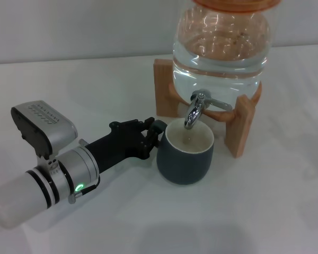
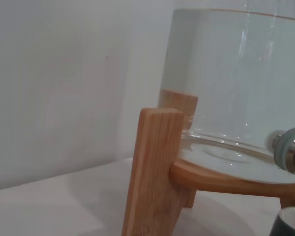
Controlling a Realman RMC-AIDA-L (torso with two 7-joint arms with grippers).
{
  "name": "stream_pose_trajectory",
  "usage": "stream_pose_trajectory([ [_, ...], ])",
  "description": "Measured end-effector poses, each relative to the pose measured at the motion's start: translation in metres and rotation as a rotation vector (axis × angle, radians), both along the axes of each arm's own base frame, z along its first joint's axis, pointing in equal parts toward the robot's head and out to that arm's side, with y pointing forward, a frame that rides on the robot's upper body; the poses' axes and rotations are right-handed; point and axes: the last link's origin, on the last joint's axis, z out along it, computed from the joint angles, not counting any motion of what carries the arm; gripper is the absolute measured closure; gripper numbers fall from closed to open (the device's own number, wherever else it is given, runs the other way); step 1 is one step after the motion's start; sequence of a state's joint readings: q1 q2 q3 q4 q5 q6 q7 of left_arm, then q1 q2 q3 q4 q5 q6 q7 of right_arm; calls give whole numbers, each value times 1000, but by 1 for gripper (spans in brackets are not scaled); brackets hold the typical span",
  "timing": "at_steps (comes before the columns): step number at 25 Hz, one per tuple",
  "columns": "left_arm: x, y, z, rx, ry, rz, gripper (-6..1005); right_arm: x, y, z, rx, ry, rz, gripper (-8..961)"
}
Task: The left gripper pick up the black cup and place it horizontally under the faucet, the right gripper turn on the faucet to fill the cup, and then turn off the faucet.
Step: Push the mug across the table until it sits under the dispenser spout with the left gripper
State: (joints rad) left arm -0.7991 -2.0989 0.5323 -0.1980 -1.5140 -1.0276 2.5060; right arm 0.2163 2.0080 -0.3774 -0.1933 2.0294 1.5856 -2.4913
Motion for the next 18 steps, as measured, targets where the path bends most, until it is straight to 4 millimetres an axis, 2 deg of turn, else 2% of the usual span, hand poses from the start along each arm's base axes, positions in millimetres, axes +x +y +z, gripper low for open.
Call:
stream_pose_trajectory([
  [8,-3,-1,1,3,1,9,810,-1,0,-1,-7,-2,6,127],
  [13,-4,-1,1,5,2,11,747,-1,-1,-1,-7,-2,5,128],
  [18,-9,-3,3,11,2,24,580,0,-2,-1,-8,1,4,127],
])
